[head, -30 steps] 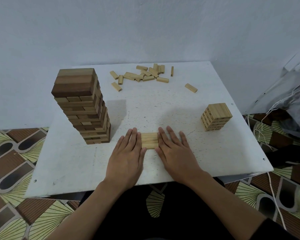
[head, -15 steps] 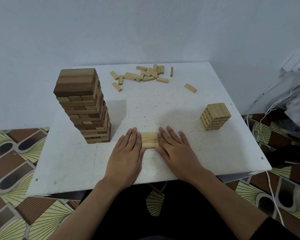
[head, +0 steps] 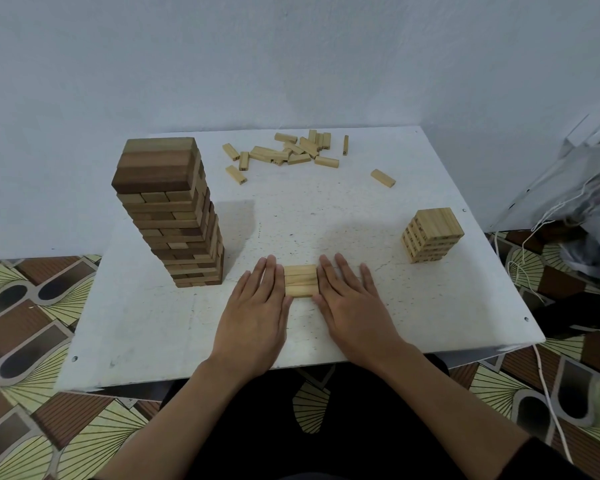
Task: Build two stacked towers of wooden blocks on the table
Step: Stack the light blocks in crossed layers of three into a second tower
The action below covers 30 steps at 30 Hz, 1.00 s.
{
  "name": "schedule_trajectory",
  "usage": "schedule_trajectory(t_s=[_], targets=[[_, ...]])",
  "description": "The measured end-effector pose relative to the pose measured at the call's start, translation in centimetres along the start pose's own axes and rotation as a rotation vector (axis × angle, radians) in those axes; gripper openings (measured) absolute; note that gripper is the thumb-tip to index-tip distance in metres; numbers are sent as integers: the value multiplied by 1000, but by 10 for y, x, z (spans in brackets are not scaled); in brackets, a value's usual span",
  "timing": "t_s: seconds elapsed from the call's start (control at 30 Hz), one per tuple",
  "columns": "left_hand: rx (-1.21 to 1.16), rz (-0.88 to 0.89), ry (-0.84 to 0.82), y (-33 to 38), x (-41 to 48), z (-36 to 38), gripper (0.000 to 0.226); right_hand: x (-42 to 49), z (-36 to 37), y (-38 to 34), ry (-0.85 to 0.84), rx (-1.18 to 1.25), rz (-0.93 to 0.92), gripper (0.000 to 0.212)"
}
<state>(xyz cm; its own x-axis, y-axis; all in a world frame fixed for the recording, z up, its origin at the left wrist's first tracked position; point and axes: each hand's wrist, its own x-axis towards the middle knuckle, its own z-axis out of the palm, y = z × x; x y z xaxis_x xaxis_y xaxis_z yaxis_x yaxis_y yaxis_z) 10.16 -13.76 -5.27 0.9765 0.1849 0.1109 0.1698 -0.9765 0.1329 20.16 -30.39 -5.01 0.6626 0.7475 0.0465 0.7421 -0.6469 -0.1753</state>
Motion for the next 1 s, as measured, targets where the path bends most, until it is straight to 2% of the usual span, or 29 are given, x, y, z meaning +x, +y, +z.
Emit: schedule_trajectory(t_s=[0.2, 0.33, 0.4, 0.47, 0.57, 0.7, 0.83, 1.0], targets=[[-33, 25, -12, -2, 0, -2, 67, 0, -7, 2, -74, 38, -17, 73], [-201, 20, -34, -5, -1, -8, 69, 0, -20, 4, -109, 261, 10, 68], [-339, 3, -13, -5, -1, -17, 69, 1, -31, 4, -65, 416, 67, 67], [-421, -15, -6, -4, 1, -26, 71, 5, -41, 7, 20, 437, 104, 69], [-326, 27, 3, -8, 9, -32, 74, 17, -52, 12, 50, 373, 67, 74], [-181, 64, -42, -13, 19, -37, 82, 34, -63, 17, -131, 380, 21, 78], [-153, 72, -45, -17, 26, -38, 80, 42, -64, 23, -217, 366, -11, 80], [-163, 65, -53, -18, 29, -37, 75, 45, -61, 25, -208, 368, -17, 72]])
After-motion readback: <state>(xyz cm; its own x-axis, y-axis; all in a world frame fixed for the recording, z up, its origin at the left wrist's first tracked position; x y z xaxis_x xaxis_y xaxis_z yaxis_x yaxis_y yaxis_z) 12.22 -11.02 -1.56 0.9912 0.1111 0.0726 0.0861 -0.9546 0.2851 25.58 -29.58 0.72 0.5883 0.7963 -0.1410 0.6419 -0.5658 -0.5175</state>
